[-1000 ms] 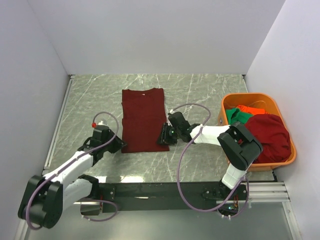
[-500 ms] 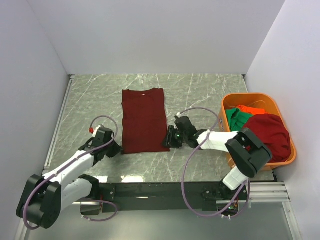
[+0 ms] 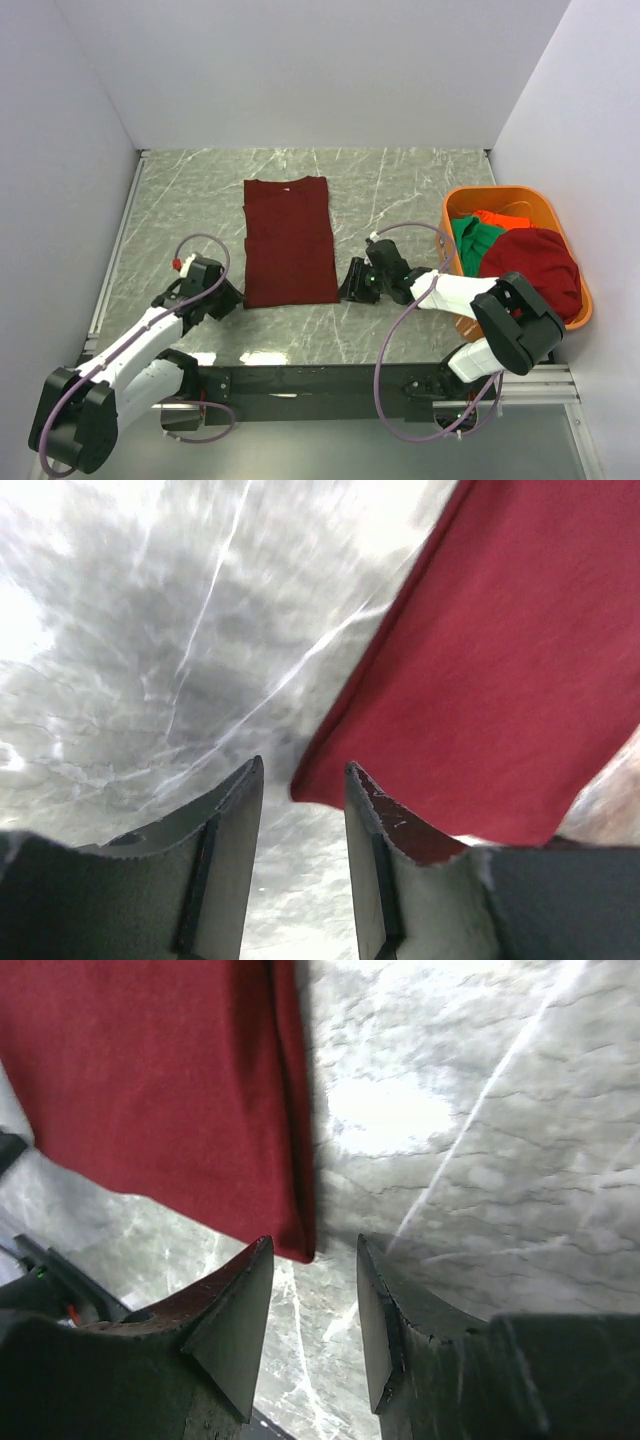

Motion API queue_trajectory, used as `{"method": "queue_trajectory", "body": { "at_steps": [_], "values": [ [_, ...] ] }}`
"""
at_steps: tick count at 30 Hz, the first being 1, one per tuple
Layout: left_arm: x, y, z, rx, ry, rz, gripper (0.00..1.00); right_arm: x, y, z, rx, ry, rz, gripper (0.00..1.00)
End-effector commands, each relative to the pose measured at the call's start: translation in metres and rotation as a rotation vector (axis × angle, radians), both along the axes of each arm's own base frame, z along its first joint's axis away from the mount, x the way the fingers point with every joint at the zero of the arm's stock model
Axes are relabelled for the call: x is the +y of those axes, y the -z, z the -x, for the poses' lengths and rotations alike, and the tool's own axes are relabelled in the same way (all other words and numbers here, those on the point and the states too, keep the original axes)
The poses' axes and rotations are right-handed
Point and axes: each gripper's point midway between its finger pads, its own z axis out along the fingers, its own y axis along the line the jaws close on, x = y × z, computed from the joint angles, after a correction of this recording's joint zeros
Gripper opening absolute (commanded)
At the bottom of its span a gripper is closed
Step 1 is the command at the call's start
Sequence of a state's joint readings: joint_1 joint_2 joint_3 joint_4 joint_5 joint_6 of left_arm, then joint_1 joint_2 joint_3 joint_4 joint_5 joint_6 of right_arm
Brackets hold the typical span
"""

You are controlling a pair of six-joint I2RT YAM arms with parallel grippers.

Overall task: Fold and stack the t-shirts
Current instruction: Fold the tshirt

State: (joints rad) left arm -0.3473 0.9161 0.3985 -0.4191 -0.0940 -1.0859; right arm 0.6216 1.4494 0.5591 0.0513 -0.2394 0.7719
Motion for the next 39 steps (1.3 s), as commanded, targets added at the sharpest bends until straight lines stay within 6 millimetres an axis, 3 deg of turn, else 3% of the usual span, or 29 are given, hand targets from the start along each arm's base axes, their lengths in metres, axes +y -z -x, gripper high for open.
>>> {"method": "queue_trajectory", "body": {
  "at_steps": [1, 12, 22, 24, 26, 29, 39],
  "values": [
    [-0.020, 0.005, -0.002, -0.035, 0.065, 0.100, 0.43, 0.002, 0.004, 0.010, 0.031, -0.001, -0.031, 0.47],
    [-0.019, 0.021, 0.010, -0.025, 0.059, 0.120, 0.44, 0.008, 0.020, 0.023, 0.089, 0.013, -0.074, 0.46],
    [-0.022, 0.031, 0.015, 0.003, 0.063, 0.139, 0.28, 0.007, 0.030, 0.023, 0.102, 0.043, -0.068, 0.42],
    [-0.023, 0.032, 0.015, 0.005, 0.069, 0.140, 0.24, 0.011, 0.028, 0.021, 0.096, 0.038, -0.080, 0.38],
    [-0.026, 0.029, 0.012, -0.009, 0.080, 0.150, 0.10, 0.013, 0.026, 0.018, 0.087, 0.033, -0.084, 0.24],
    [-0.032, 0.019, 0.012, -0.032, 0.105, 0.177, 0.01, 0.011, 0.022, 0.019, 0.074, 0.019, -0.078, 0.00],
    [-0.048, 0.006, 0.037, -0.091, 0.194, 0.269, 0.01, -0.012, 0.009, 0.053, 0.013, 0.004, -0.117, 0.00]
  ]
}}
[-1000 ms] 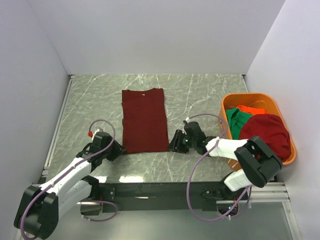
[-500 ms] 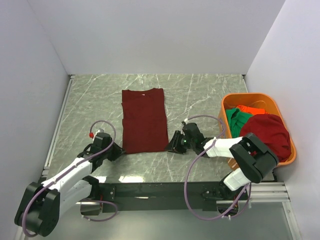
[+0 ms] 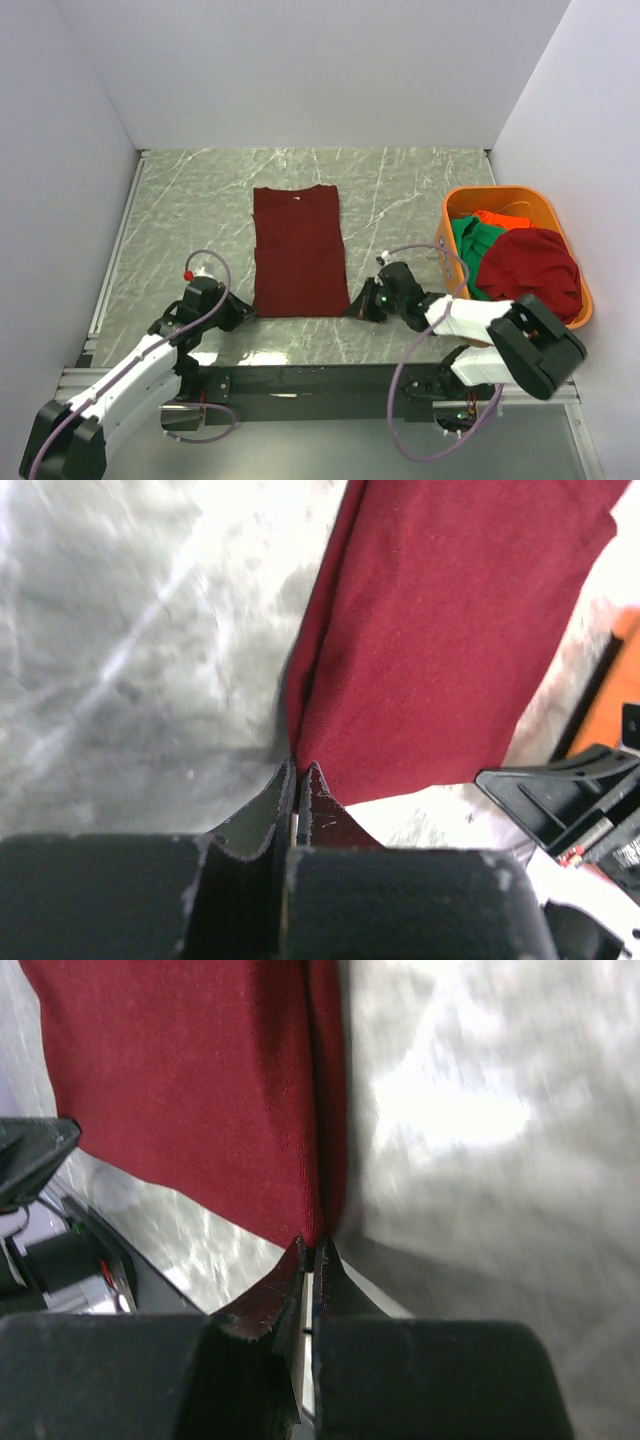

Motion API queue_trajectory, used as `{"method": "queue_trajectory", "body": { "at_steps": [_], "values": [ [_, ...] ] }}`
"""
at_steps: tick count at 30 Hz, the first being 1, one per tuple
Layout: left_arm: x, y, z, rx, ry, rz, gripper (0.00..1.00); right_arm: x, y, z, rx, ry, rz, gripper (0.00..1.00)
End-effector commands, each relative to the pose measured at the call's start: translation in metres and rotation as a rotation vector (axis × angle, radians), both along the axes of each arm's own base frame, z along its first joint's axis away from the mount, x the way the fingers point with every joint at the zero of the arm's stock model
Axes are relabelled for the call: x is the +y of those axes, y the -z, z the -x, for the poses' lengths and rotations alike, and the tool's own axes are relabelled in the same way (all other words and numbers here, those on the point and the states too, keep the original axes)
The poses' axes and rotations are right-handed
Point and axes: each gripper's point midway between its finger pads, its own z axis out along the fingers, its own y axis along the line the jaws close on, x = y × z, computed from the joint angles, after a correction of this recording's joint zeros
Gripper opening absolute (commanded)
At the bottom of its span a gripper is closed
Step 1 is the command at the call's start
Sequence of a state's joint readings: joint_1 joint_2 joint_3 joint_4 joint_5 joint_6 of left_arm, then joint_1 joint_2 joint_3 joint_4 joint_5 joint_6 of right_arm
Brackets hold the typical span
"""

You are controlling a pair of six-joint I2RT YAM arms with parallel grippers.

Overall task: Fold and stack the t-shirts
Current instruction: Fold the tshirt

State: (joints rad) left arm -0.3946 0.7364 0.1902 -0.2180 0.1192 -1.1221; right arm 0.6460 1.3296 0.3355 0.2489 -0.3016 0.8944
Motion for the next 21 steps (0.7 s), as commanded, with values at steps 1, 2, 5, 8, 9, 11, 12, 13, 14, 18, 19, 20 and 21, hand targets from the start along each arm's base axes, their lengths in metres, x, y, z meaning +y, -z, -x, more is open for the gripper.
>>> {"method": "queue_trajectory", "body": {
  "at_steps": [1, 2, 5, 8, 9, 11, 12, 13, 14, 18, 19, 20, 21],
  "values": [
    [-0.007, 0.002, 0.016, 0.005, 0.044, 0.037, 0.01, -0.011, 0.003, 0.019, -0.015, -0.018, 0.016, 0.00],
    [-0.010, 0.002, 0.019, 0.005, 0.057, 0.050, 0.01, -0.014, 0.002, 0.024, -0.023, -0.015, 0.009, 0.00],
    [-0.018, -0.008, 0.026, -0.040, 0.096, 0.081, 0.01, -0.017, 0.000, 0.037, -0.037, -0.018, -0.003, 0.00],
    [-0.020, -0.019, 0.027, -0.072, 0.111, 0.087, 0.01, -0.019, -0.006, 0.041, -0.053, -0.005, -0.014, 0.00],
    [-0.020, -0.024, 0.025, -0.090, 0.111, 0.089, 0.01, -0.020, -0.008, 0.040, -0.060, -0.003, -0.011, 0.00],
    [-0.020, -0.038, 0.021, -0.118, 0.110, 0.085, 0.01, -0.022, -0.022, 0.033, -0.099, 0.020, 0.005, 0.00],
    [-0.020, -0.044, 0.018, -0.132, 0.109, 0.085, 0.01, -0.023, -0.026, 0.031, -0.114, 0.021, 0.012, 0.00],
    [-0.022, -0.056, 0.014, -0.157, 0.112, 0.090, 0.01, -0.025, -0.032, 0.028, -0.129, 0.031, 0.021, 0.00],
    [-0.023, -0.058, 0.012, -0.156, 0.114, 0.084, 0.01, -0.024, -0.045, 0.025, -0.144, 0.037, 0.022, 0.00],
    [-0.029, -0.077, 0.001, -0.174, 0.121, 0.085, 0.01, -0.026, -0.070, 0.014, -0.192, 0.055, 0.048, 0.00],
    [-0.031, -0.087, -0.003, -0.189, 0.120, 0.092, 0.01, -0.026, -0.075, 0.011, -0.200, 0.060, 0.051, 0.00],
    [-0.031, -0.091, -0.006, -0.198, 0.117, 0.089, 0.01, -0.025, -0.082, 0.007, -0.211, 0.065, 0.053, 0.00],
    [-0.032, -0.091, -0.010, -0.193, 0.111, 0.082, 0.01, -0.025, -0.085, 0.004, -0.221, 0.067, 0.059, 0.00]
  ]
}}
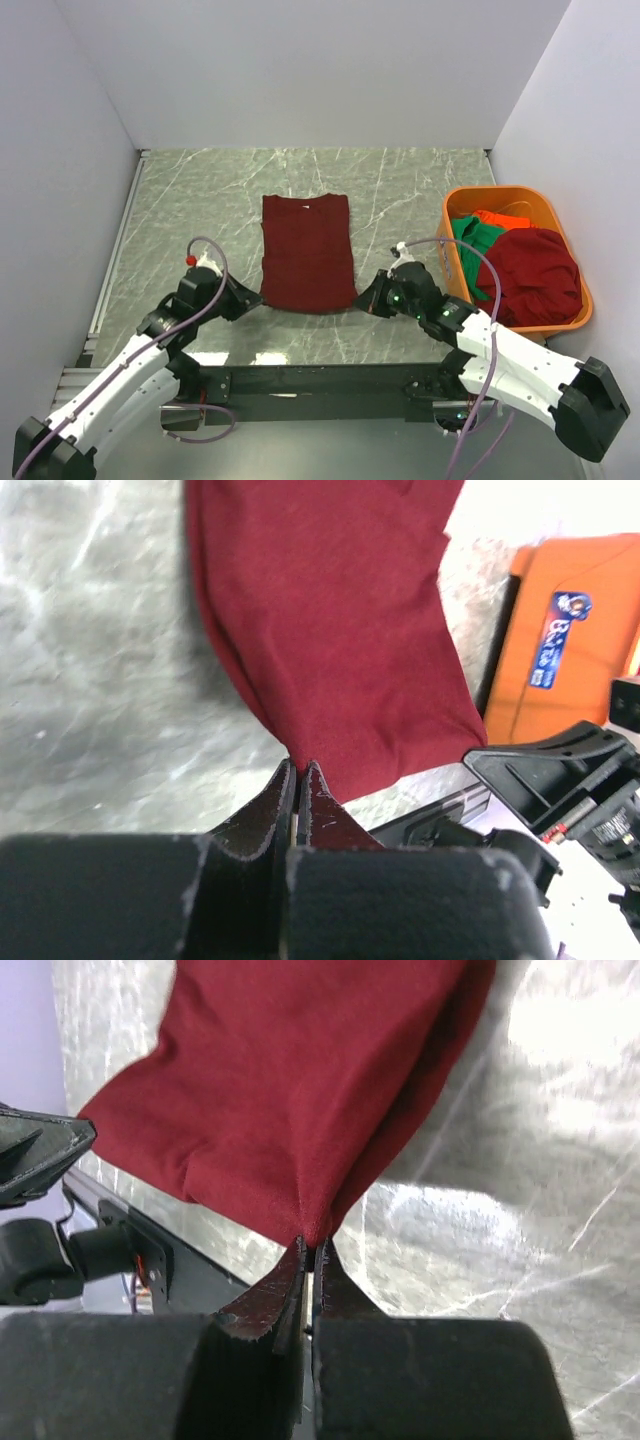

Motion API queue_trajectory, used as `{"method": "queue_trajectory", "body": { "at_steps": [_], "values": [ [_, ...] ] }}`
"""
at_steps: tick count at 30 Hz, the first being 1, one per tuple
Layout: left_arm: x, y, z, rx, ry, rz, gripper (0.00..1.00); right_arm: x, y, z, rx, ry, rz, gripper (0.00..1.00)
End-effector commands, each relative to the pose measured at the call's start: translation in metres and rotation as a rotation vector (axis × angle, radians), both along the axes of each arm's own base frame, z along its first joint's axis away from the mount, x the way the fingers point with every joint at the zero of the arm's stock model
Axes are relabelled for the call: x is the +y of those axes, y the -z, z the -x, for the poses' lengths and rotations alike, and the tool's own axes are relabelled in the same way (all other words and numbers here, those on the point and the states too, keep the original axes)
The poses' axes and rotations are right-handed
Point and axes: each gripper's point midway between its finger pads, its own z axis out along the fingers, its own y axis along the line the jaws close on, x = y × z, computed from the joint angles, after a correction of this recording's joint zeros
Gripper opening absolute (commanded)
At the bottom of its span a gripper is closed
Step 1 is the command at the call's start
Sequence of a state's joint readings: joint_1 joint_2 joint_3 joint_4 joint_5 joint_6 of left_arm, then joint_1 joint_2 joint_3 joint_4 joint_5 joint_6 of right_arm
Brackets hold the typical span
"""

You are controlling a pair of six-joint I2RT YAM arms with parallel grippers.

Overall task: Fold and stack the t-shirts
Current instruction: Fold the tshirt

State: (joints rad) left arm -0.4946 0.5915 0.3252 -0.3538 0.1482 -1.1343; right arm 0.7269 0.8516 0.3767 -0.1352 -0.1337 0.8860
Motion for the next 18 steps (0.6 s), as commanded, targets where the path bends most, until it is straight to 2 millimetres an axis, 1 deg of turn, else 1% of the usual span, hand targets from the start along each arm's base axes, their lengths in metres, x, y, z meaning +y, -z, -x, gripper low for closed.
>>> {"method": "queue_trajectory", "body": {
  "at_steps": [1, 3, 4, 5, 6, 7, 8, 9, 10, 11, 12, 13, 14, 15, 16, 17, 18],
  "values": [
    [-0.006, -0.037, -0.023, -0.094, -0.012, 0.008, 0.01, -0.006, -0.017, -0.013, -0.048, 0.033, 0.061, 0.00],
    [-0.009, -0.042, -0.031, -0.097, -0.016, 0.003, 0.01, -0.005, -0.027, -0.024, -0.062, 0.040, 0.080, 0.00],
    [-0.012, -0.058, -0.038, -0.127, -0.018, 0.018, 0.01, -0.005, -0.030, -0.029, -0.068, 0.043, 0.086, 0.00],
    [-0.014, -0.063, -0.043, -0.133, -0.019, 0.020, 0.01, -0.002, -0.037, -0.036, -0.074, 0.044, 0.082, 0.00],
    [-0.017, -0.061, -0.048, -0.117, -0.018, 0.009, 0.01, -0.001, -0.041, -0.041, -0.080, 0.039, 0.086, 0.00],
    [-0.020, -0.076, -0.057, -0.142, -0.021, 0.021, 0.01, -0.004, -0.045, -0.050, -0.082, 0.056, 0.086, 0.00],
    [-0.020, -0.081, -0.063, -0.148, -0.024, 0.015, 0.01, -0.001, -0.053, -0.059, -0.090, 0.058, 0.083, 0.00],
    [-0.022, -0.077, -0.070, -0.127, -0.024, 0.005, 0.01, 0.001, -0.058, -0.064, -0.099, 0.043, 0.083, 0.00],
    [-0.025, -0.092, -0.079, -0.149, -0.025, 0.020, 0.01, 0.001, -0.074, -0.078, -0.122, 0.061, 0.069, 0.00],
    [-0.023, -0.098, -0.088, -0.159, -0.039, 0.031, 0.01, 0.002, -0.073, -0.085, -0.110, 0.061, 0.077, 0.00],
    [-0.028, -0.096, -0.094, -0.137, -0.023, 0.038, 0.01, 0.002, -0.077, -0.092, -0.117, 0.057, 0.083, 0.00],
    [-0.029, -0.109, -0.102, -0.160, -0.027, 0.051, 0.01, 0.003, -0.094, -0.106, -0.146, 0.070, 0.071, 0.00],
    [-0.029, -0.111, -0.109, -0.162, -0.031, 0.052, 0.01, 0.004, -0.087, -0.114, -0.119, 0.069, 0.097, 0.00],
    [-0.026, -0.107, -0.120, -0.141, -0.042, 0.046, 0.01, 0.004, -0.089, -0.121, -0.125, 0.067, 0.109, 0.00],
    [-0.026, -0.116, -0.129, -0.157, -0.045, 0.052, 0.01, 0.006, -0.092, -0.128, -0.124, 0.064, 0.111, 0.00],
    [-0.022, -0.110, -0.141, -0.138, -0.063, 0.041, 0.01, 0.008, -0.095, -0.143, -0.120, 0.070, 0.112, 0.00],
    [-0.021, -0.112, -0.149, -0.146, -0.072, 0.045, 0.01, 0.009, -0.098, -0.150, -0.126, 0.071, 0.114, 0.00]
  ]
}}
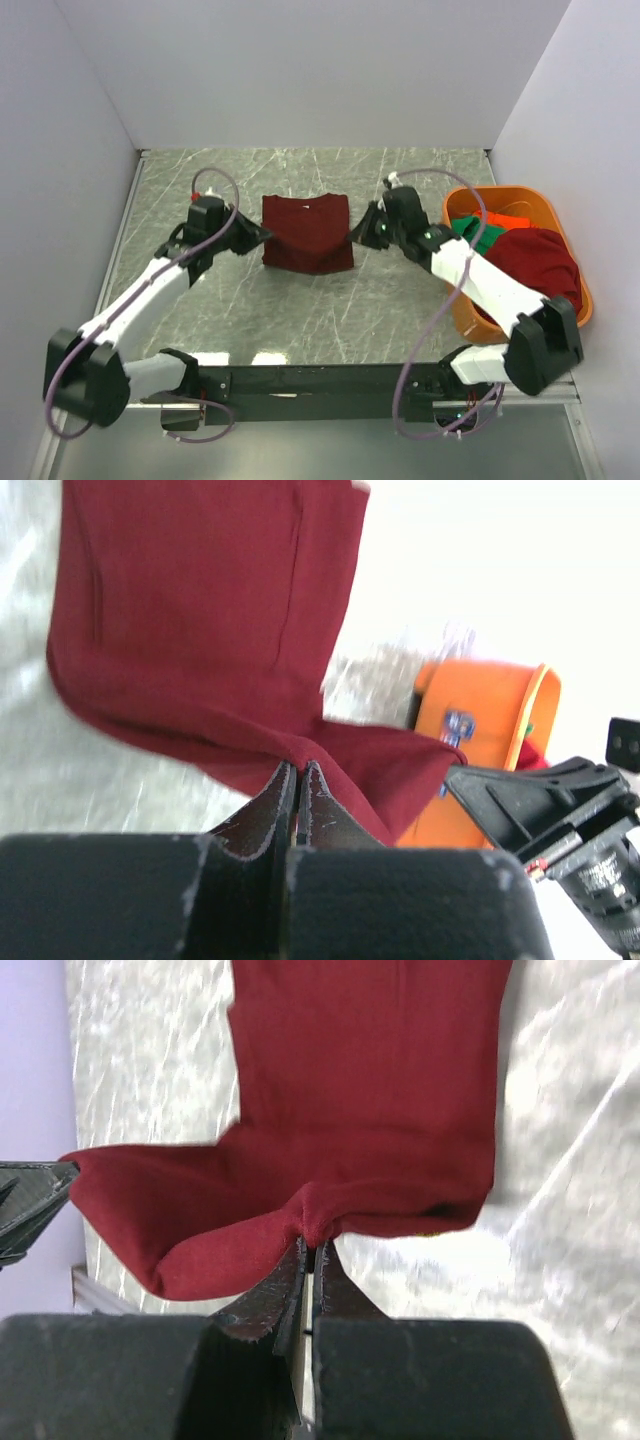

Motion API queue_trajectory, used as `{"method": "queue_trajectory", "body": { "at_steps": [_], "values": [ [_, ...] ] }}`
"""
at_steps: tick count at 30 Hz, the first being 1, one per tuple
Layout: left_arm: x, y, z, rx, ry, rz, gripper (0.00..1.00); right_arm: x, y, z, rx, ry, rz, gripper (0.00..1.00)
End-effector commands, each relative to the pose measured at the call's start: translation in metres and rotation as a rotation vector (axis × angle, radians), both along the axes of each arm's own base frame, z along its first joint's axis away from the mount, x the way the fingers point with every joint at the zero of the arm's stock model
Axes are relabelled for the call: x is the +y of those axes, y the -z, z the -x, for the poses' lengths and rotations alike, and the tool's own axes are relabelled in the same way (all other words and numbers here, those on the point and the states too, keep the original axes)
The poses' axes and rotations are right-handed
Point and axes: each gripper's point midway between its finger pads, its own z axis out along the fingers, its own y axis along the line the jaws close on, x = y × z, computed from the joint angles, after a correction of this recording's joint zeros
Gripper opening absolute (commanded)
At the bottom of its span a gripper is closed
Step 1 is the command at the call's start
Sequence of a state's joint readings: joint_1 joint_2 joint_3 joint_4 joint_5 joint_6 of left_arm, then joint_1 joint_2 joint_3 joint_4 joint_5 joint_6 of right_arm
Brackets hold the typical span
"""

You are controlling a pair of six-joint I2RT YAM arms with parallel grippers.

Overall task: Fold and stack the t-shirts
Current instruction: Fold the tshirt

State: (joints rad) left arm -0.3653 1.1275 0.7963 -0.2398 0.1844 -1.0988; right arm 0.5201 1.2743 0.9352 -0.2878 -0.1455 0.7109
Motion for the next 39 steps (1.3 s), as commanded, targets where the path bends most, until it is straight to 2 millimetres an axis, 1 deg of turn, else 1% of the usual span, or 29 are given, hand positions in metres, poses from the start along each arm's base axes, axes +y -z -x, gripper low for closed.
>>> {"method": "queue_trajectory", "body": {
  "at_steps": [1, 2, 3, 4, 6, 7, 8, 10, 11, 13, 15, 16, 17, 18, 19, 20, 23, 24, 25, 27, 28, 29, 31, 32, 33, 34, 36, 37, 39],
  "values": [
    [-0.002, -0.036, -0.036, -0.106, 0.011, 0.037, 0.01, 0.006, -0.029, -0.035, -0.066, -0.020, 0.003, 0.00],
    [0.002, -0.028, -0.048, -0.087, -0.007, 0.030, 0.01, 0.006, -0.019, -0.044, -0.036, -0.017, 0.016, 0.00],
    [0.004, -0.028, -0.055, -0.085, -0.015, 0.034, 0.01, 0.008, -0.021, -0.050, -0.037, -0.022, 0.013, 0.00],
    [0.001, -0.039, -0.065, -0.112, -0.003, 0.050, 0.01, 0.012, -0.030, -0.060, -0.054, -0.020, 0.004, 0.00],
    [0.006, -0.030, -0.082, -0.091, -0.018, 0.029, 0.01, 0.013, -0.020, -0.075, -0.030, -0.017, 0.016, 0.00],
    [0.005, -0.039, -0.091, -0.112, -0.018, 0.032, 0.01, 0.016, -0.029, -0.085, -0.050, -0.017, 0.005, 0.00],
    [0.006, -0.029, -0.101, -0.090, -0.017, 0.030, 0.01, 0.017, -0.018, -0.093, -0.027, -0.013, 0.016, 0.00],
    [0.004, -0.035, -0.116, -0.109, -0.001, 0.044, 0.01, 0.020, -0.015, -0.110, -0.018, -0.011, 0.011, 0.00],
    [0.004, -0.021, -0.125, -0.077, 0.001, 0.039, 0.01, 0.020, -0.013, -0.115, -0.014, -0.010, 0.007, 0.00],
    [0.004, -0.024, -0.141, -0.088, 0.006, 0.044, 0.01, 0.021, -0.009, -0.129, -0.006, -0.007, 0.003, 0.00],
    [0.005, -0.005, -0.160, -0.055, 0.005, 0.062, 0.01, 0.021, -0.006, -0.145, -0.005, 0.004, 0.000, 0.00],
    [0.003, -0.011, -0.161, -0.067, 0.015, 0.071, 0.01, 0.020, -0.005, -0.151, -0.003, 0.007, -0.005, 0.00],
    [0.006, 0.004, -0.169, -0.041, 0.012, 0.068, 0.01, 0.020, -0.003, -0.156, 0.001, 0.012, -0.009, 0.00],
    [0.005, -0.003, -0.178, -0.058, 0.019, 0.073, 0.01, 0.019, -0.003, -0.160, 0.005, 0.011, -0.020, 0.00],
    [0.007, 0.011, -0.186, -0.036, 0.019, 0.071, 0.01, 0.018, 0.000, -0.171, 0.002, 0.016, -0.028, 0.00],
    [0.006, 0.003, -0.195, -0.059, 0.029, 0.082, 0.01, 0.017, 0.003, -0.177, 0.004, 0.021, -0.034, 0.00],
    [0.012, 0.010, -0.219, -0.068, 0.020, 0.089, 0.01, 0.016, 0.008, -0.199, 0.001, 0.020, -0.053, 0.00],
    [0.013, 0.013, -0.223, -0.063, 0.025, 0.093, 0.01, 0.018, 0.002, -0.207, -0.017, 0.015, -0.067, 0.00],
    [0.016, 0.026, -0.231, -0.046, 0.023, 0.092, 0.01, 0.018, 0.015, -0.215, -0.002, 0.012, -0.066, 0.00],
    [0.019, 0.026, -0.242, -0.057, 0.026, 0.104, 0.01, 0.018, 0.009, -0.233, -0.029, 0.004, -0.080, 0.00],
    [0.021, 0.035, -0.249, -0.060, 0.033, 0.119, 0.01, 0.020, 0.025, -0.240, -0.008, -0.002, -0.078, 0.00],
    [0.021, 0.036, -0.253, -0.067, 0.043, 0.129, 0.01, 0.020, 0.029, -0.246, -0.007, -0.007, -0.075, 0.00],
    [0.021, 0.033, -0.264, -0.097, 0.066, 0.146, 0.01, 0.024, 0.034, -0.265, -0.021, -0.015, -0.077, 0.09],
    [0.023, 0.045, -0.270, -0.093, 0.065, 0.149, 0.05, 0.022, 0.041, -0.269, -0.008, -0.011, -0.064, 0.14],
    [0.026, 0.044, -0.276, -0.103, 0.062, 0.154, 0.25, 0.021, 0.043, -0.275, -0.007, -0.007, -0.060, 0.21],
    [0.027, 0.038, -0.283, -0.145, 0.065, 0.169, 0.35, 0.021, 0.043, -0.284, -0.015, -0.003, -0.064, 0.35],
    [0.036, 0.034, -0.288, -0.183, 0.078, 0.203, 0.48, 0.013, 0.039, -0.293, -0.020, 0.010, -0.080, 0.48],
    [0.048, 0.028, -0.292, -0.206, 0.066, 0.200, 0.52, 0.010, 0.038, -0.294, -0.021, 0.020, -0.080, 0.59],
    [0.058, 0.022, -0.292, -0.217, 0.040, 0.173, 0.60, -0.003, 0.032, -0.298, -0.039, 0.051, -0.061, 0.65]
  ]
}}
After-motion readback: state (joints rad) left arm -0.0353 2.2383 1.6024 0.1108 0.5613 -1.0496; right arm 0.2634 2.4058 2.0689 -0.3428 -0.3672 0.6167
